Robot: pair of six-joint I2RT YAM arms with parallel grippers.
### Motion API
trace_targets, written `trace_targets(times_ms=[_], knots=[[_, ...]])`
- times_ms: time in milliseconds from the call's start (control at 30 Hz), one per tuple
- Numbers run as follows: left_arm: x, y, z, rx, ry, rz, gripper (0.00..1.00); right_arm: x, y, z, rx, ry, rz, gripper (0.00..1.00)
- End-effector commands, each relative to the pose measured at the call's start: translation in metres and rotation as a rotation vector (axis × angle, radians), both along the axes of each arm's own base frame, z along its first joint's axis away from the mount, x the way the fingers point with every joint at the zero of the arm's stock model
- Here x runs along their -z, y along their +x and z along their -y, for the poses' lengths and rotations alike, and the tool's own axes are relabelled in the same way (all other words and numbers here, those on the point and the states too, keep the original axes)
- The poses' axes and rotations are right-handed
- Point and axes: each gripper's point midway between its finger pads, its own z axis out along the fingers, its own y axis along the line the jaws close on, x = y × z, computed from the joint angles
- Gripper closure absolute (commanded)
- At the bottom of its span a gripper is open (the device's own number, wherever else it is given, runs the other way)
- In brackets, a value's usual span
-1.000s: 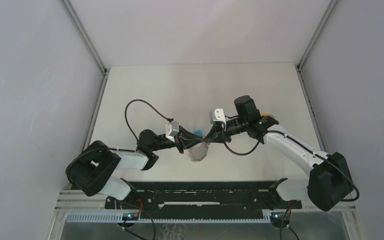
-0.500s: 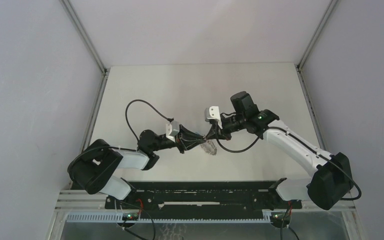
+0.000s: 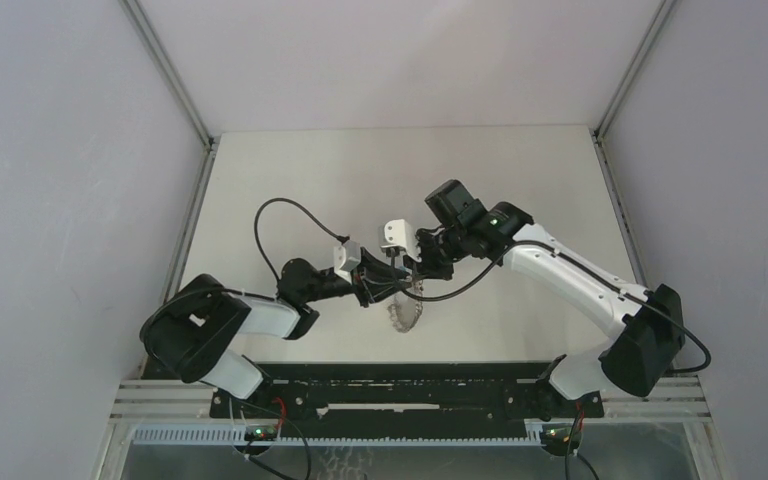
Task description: Put the keys on the keyring
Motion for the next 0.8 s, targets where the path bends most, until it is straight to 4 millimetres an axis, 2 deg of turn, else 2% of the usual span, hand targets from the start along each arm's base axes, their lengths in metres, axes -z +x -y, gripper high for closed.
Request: trace_targets(times_ms=[0,167,467,633,767], knots=[[-0.005,0.004,0.004,0.014,-0.015,0.022,0.71,-0.011,0.004,0.001,0.008,-0.045,0.043,1.0],[-0.003,0.004,0.006,0.028,-0.009,0.016,0.8,-0.009,0.003,-0.003,0.002,-0.063,0.042,1.0],[-0.004,0.002,0.007,0.044,-0.009,0.014,0.82,-0.008,0.0,-0.014,-0.017,-0.087,0.049,1.0],[-0.003,0.001,0.008,0.053,-0.006,0.014,0.99,-0.011,-0.001,-0.019,-0.024,-0.087,0.05,1.0],[-0.006,0.002,0.002,0.014,-0.016,0.037,1.0,-0.012,0.004,-0.011,0.027,-0.092,0.069,0.99]])
